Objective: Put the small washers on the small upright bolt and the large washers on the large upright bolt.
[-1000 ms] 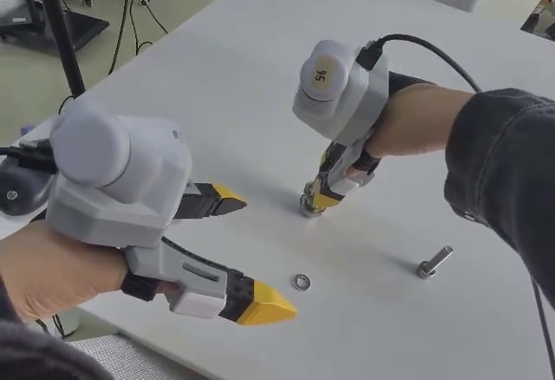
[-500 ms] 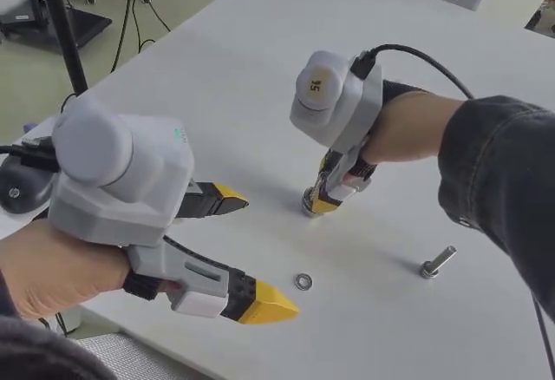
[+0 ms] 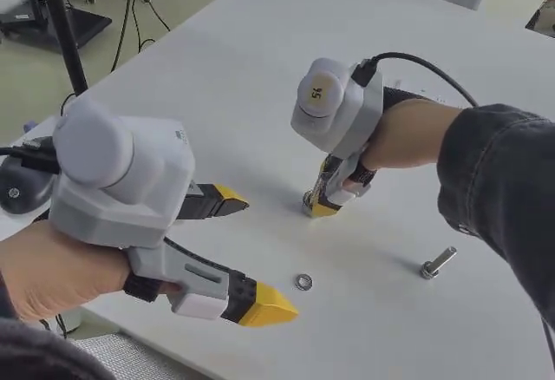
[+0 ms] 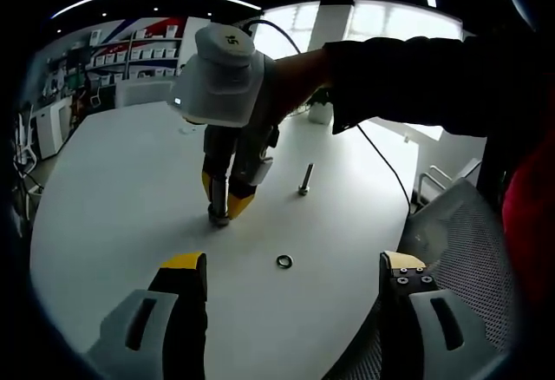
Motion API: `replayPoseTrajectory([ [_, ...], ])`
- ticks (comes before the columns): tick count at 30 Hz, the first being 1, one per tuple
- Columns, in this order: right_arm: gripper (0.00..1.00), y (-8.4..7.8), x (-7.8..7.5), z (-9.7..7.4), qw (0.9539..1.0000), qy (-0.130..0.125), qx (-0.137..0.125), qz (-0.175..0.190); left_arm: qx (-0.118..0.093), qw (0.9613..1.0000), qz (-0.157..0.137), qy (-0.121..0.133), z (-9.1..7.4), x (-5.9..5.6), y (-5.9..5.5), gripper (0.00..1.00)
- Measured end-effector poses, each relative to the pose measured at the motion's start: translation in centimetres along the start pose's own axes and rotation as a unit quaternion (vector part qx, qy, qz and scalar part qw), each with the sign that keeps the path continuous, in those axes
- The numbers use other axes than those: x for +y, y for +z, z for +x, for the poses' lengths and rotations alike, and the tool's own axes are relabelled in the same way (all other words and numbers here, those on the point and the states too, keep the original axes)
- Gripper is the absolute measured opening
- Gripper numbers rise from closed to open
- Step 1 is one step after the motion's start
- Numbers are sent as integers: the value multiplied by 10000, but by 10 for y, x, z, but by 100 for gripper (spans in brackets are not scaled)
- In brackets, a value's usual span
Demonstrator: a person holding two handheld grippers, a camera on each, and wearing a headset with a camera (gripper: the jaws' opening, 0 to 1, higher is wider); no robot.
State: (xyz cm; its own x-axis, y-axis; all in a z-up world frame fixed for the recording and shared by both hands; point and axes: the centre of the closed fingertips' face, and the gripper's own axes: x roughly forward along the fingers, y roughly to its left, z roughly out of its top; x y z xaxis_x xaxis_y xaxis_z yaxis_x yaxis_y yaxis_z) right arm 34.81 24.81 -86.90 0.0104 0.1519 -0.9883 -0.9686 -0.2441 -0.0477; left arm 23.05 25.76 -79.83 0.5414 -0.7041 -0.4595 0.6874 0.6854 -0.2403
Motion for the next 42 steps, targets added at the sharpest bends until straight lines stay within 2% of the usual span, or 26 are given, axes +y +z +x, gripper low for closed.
replayPoseTrajectory([
  [12, 25, -1, -2, -5, 9999, -31, -122, 80, 9, 10000, 16, -14, 0, -1, 0, 81],
  [19, 25, -7, -4, -12, 9997, -85, -176, 152, 6, 10000, 32, -10, 0, -1, 1, 81],
  [42, 26, -37, -5, -28, 9982, -205, -215, 513, 21, 9999, 102, -34, 1, -2, 3, 81],
])
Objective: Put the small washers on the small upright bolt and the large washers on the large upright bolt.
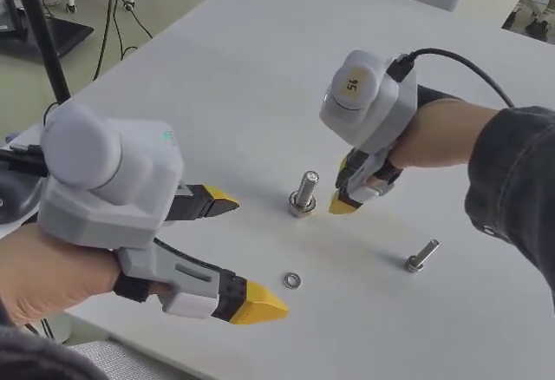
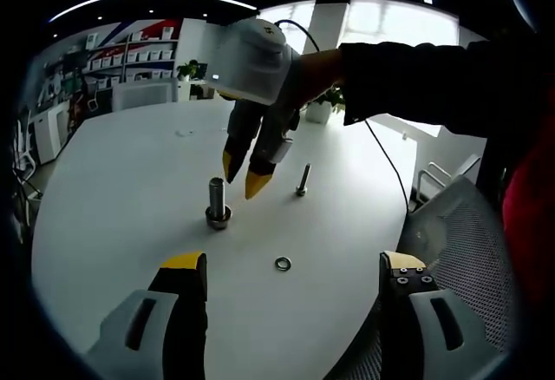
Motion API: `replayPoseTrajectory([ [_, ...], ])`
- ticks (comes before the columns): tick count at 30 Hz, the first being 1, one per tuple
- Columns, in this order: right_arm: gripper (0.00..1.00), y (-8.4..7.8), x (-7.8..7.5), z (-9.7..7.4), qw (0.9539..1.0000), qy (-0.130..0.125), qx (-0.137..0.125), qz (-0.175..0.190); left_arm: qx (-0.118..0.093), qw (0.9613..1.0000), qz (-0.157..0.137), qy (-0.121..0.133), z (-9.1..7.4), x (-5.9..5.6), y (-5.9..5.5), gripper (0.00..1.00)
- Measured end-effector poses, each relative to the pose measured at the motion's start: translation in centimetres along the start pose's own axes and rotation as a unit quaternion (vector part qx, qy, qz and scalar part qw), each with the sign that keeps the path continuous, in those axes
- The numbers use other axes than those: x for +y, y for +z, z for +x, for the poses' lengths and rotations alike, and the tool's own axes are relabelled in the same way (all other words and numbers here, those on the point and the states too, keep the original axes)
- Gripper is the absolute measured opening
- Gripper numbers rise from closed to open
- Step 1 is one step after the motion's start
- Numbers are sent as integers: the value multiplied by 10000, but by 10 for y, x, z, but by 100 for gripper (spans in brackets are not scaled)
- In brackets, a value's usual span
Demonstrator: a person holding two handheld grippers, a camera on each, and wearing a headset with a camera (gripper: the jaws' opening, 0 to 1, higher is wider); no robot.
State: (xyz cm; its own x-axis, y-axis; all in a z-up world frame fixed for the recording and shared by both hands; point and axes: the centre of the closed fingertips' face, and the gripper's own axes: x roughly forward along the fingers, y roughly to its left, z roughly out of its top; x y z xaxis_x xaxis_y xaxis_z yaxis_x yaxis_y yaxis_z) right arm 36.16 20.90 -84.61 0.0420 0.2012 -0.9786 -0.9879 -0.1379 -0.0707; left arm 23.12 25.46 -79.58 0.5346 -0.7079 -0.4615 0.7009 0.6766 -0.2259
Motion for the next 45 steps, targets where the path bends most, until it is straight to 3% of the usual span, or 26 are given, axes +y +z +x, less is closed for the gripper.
replayPoseTrajectory([
  [15, 26, -19, 18, -14, 9998, -93, -77, 151, 14, 10000, 66, -24, 1, -3, 2, 81],
  [23, 26, -20, 39, -19, 9998, -102, -126, 94, 15, 9999, 111, -38, 1, -4, 3, 81],
  [35, 26, -15, 64, -17, 9998, 6, -182, -16, 9, 9999, 161, -23, -1, -5, 3, 81],
  [45, 26, 6, 89, 0, 9991, 264, -250, -223, 11, 9998, 214, -5, -5, -8, 4, 81],
])
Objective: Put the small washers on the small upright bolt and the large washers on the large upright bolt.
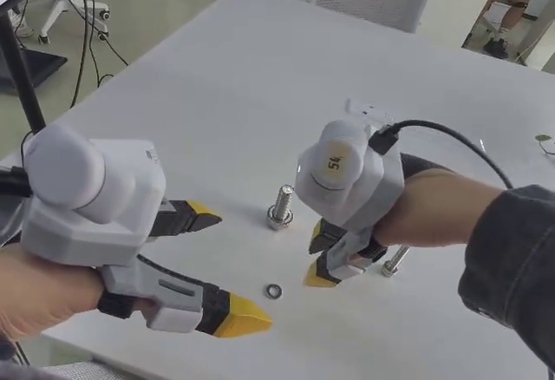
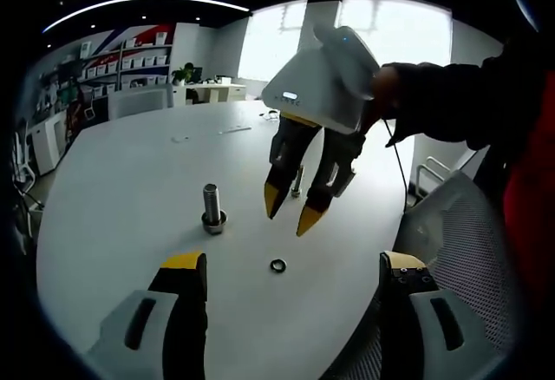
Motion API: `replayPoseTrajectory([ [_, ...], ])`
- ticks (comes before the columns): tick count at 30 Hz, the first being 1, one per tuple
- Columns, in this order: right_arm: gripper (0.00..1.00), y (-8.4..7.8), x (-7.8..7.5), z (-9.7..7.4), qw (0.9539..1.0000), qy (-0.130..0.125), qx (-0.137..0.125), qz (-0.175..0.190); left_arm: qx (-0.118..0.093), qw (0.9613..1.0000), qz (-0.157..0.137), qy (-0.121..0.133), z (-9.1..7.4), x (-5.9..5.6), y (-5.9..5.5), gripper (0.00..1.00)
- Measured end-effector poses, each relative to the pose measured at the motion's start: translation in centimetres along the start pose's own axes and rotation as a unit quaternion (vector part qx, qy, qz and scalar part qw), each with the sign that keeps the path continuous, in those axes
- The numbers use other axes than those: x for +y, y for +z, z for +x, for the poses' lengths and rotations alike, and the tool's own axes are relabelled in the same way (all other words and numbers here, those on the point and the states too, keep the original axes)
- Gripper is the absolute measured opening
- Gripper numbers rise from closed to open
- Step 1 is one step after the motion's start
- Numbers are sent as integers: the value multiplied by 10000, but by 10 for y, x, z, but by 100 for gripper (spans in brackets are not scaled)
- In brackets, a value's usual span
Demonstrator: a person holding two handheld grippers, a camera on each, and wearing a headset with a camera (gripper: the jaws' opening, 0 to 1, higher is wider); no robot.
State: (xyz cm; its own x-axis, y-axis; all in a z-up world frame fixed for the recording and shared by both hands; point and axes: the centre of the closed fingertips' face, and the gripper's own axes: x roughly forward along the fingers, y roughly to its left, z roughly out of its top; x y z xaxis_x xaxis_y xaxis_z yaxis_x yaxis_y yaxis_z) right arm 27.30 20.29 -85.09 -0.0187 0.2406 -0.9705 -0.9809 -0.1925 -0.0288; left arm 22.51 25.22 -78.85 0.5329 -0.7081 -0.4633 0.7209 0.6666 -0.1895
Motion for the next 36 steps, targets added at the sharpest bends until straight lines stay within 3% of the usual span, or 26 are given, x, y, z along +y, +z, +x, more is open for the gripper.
replayPoseTrajectory([
  [12, 24, 18, 13, 20, 9996, 213, -58, -196, -5, 10000, -18, 70, -4, 2, -1, 81],
  [36, 18, 17, 17, 36, 9990, 295, 63, -345, -38, 9999, -64, 120, -5, 1, -2, 81],
])
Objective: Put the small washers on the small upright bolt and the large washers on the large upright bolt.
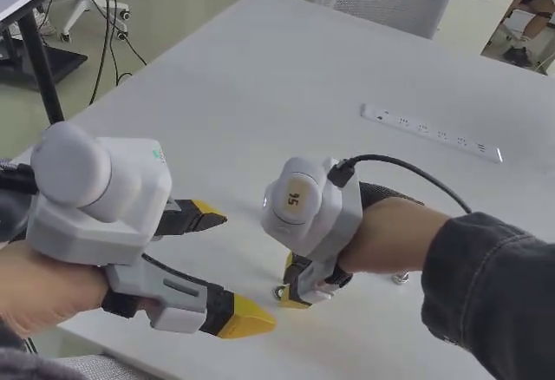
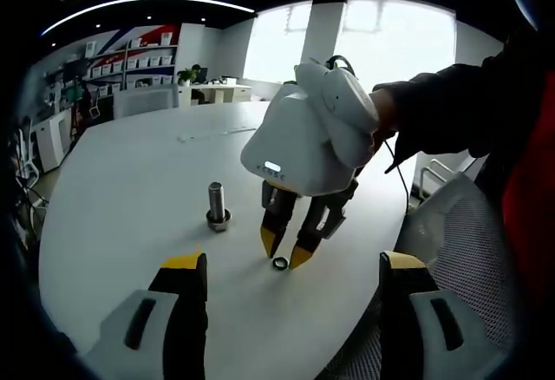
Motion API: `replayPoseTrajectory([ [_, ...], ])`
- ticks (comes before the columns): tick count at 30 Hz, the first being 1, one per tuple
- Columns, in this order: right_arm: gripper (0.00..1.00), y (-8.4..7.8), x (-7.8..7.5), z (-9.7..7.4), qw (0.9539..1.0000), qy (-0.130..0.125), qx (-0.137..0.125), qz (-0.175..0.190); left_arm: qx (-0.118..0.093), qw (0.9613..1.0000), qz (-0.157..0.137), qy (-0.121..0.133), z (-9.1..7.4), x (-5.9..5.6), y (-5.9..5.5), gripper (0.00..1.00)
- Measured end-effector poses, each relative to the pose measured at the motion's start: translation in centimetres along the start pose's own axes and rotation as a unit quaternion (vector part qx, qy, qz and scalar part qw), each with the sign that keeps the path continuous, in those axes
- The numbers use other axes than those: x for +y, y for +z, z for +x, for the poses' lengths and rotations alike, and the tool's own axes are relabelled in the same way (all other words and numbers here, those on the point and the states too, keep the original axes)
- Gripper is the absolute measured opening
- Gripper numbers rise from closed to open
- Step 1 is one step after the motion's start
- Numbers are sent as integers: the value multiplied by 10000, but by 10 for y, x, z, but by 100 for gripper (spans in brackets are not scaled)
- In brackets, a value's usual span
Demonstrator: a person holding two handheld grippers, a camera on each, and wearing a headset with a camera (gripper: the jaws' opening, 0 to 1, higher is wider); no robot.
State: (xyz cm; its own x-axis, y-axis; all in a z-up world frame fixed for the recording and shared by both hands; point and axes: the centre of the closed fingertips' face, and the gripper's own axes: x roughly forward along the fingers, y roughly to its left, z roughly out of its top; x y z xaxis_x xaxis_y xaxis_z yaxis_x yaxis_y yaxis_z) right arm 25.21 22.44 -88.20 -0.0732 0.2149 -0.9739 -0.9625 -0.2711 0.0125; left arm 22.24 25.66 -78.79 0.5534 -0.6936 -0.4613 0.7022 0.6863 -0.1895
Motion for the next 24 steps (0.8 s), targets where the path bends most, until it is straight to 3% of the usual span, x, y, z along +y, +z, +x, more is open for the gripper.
replayPoseTrajectory([
  [24, 14, 1, -1, 0, 9999, -109, 43, -103, -24, 10000, 1, -64, 1, -1, 1, 81],
])
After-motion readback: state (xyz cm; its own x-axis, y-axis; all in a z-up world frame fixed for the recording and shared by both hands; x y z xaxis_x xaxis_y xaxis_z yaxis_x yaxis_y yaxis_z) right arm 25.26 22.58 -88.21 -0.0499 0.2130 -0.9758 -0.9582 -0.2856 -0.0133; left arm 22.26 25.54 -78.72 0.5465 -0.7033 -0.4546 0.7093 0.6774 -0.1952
